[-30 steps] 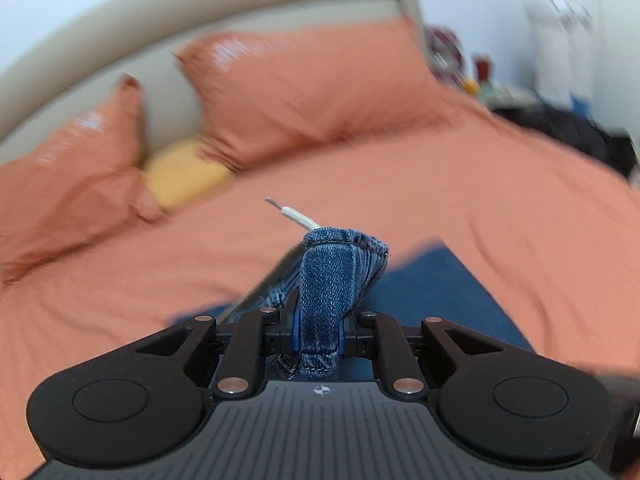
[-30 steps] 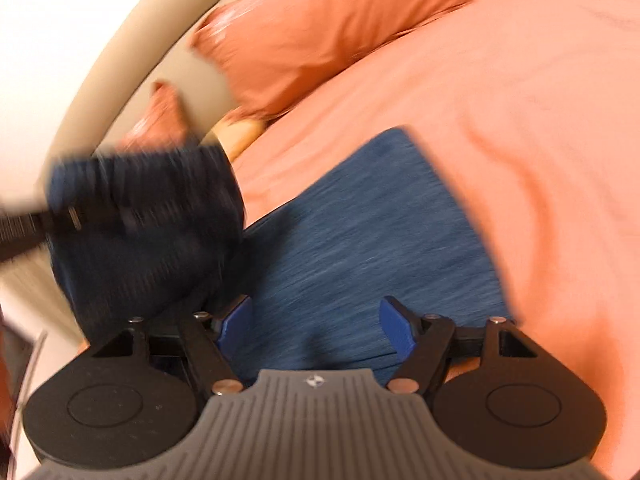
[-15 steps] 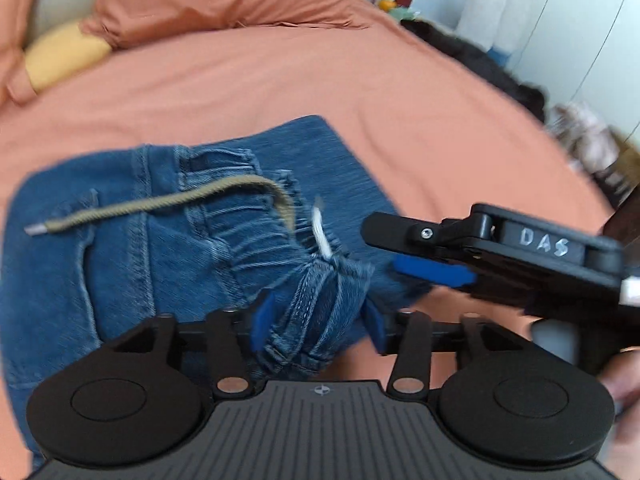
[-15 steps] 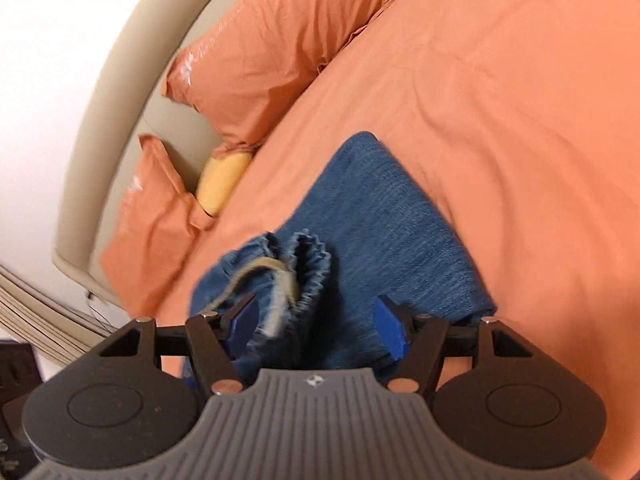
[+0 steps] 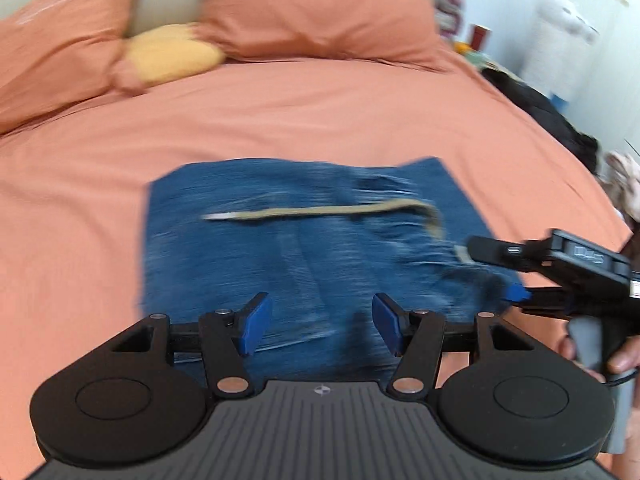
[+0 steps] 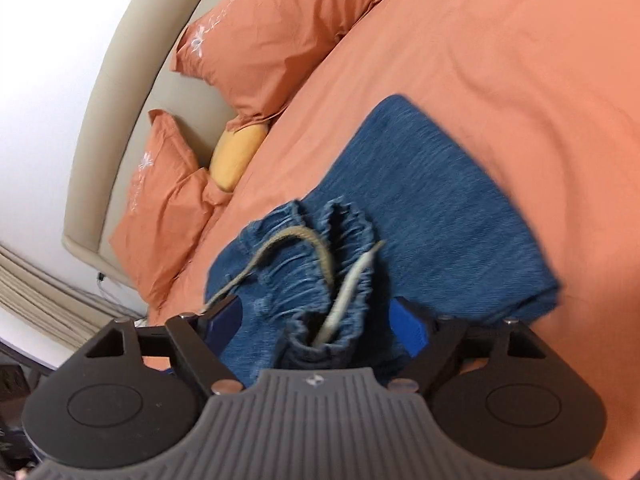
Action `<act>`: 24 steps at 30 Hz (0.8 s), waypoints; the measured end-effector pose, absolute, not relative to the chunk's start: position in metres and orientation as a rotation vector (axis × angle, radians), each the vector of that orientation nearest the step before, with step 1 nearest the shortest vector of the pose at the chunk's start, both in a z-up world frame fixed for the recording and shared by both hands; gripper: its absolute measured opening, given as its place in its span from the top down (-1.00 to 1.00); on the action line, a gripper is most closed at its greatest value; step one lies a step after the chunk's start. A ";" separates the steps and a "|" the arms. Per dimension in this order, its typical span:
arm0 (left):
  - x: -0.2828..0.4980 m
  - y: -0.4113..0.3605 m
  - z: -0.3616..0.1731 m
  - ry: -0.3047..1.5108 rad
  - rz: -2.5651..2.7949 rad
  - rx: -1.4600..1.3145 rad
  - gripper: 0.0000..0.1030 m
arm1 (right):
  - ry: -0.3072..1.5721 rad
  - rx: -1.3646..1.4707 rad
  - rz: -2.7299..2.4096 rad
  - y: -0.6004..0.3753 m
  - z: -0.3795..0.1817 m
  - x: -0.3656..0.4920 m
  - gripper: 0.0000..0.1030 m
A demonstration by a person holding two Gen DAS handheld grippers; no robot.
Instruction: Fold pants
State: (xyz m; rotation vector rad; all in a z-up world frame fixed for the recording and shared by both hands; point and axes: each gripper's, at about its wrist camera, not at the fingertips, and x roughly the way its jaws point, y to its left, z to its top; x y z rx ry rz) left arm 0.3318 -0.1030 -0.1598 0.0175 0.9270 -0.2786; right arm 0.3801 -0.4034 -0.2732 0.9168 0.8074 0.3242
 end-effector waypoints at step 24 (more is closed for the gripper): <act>0.318 0.015 -0.169 0.928 -0.199 -0.193 -0.30 | 1.287 0.567 0.362 -0.358 -0.263 0.491 -0.30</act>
